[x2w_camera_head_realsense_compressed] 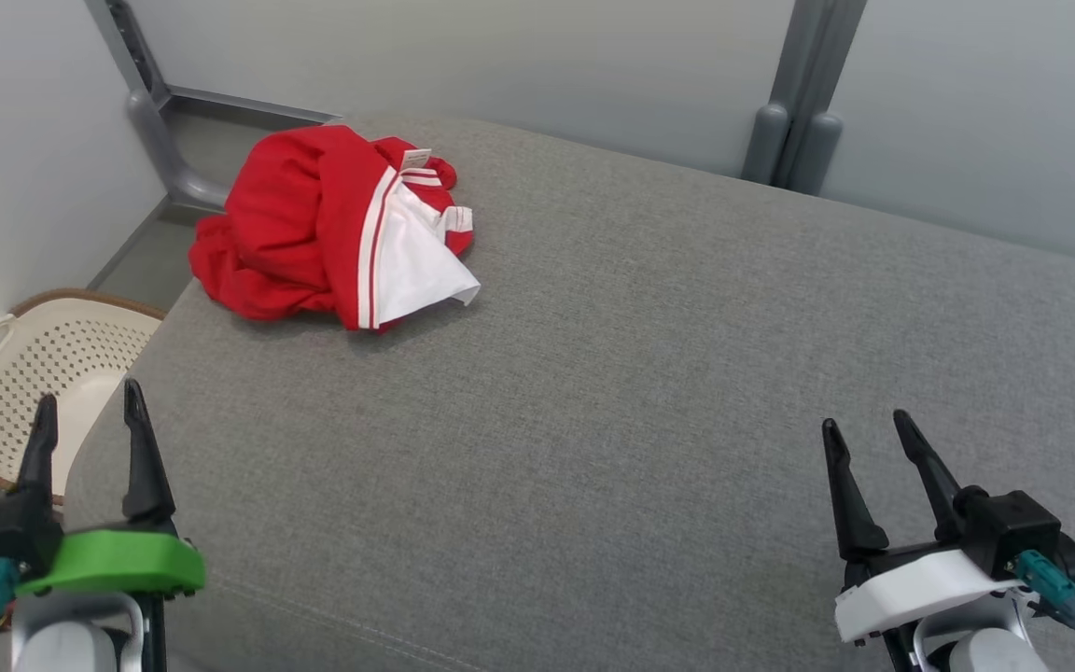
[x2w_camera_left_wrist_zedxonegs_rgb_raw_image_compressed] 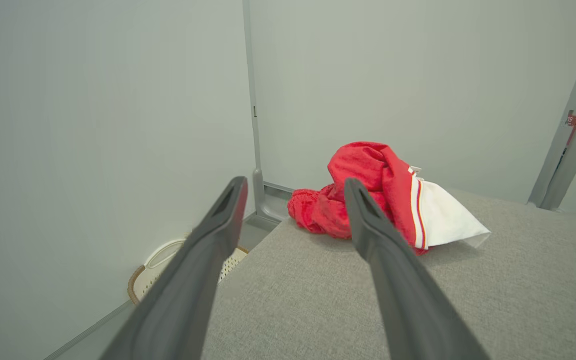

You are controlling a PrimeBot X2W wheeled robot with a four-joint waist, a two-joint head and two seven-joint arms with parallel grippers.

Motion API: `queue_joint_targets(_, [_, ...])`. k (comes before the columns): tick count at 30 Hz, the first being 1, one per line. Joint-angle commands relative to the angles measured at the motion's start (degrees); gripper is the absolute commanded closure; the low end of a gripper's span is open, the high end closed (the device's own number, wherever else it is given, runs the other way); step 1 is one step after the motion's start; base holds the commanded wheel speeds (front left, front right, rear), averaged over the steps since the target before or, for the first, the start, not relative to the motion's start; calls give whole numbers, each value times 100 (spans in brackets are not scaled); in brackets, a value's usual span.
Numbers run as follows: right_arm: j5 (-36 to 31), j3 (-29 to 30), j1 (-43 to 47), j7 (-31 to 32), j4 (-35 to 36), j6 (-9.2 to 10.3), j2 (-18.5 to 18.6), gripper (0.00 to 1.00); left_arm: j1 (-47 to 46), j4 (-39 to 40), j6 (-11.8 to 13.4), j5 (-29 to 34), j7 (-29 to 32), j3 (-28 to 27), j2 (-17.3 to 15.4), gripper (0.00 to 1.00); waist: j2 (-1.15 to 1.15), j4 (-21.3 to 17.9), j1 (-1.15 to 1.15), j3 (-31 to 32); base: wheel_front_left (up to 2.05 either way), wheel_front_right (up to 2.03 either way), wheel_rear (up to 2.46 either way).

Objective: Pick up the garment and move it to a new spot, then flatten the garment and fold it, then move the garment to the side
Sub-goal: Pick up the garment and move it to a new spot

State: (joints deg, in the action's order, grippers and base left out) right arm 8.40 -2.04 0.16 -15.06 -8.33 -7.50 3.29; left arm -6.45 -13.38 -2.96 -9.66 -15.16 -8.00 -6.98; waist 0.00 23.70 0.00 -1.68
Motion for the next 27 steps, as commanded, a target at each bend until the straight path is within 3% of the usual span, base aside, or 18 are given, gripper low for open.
queue_joint_targets(1, [-52,56,-82,-18,26,2,64,0,-246,0,-53,-22,0,-16,-50,0,0,-315,0,-273,0,0,0])
queue_joint_targets(16, [-103,489,-653,-18,340,3,322,0,-2810,-495,-236,-352,1,-402,-667,0,0,-1871,0,-1674,0,0,0])
queue_joint_targets(27, [-118,756,-884,-18,608,3,317,0,-4050,-1917,-337,-648,213,-557,-1322,0,0,-2434,0,-2317,0,0,0])
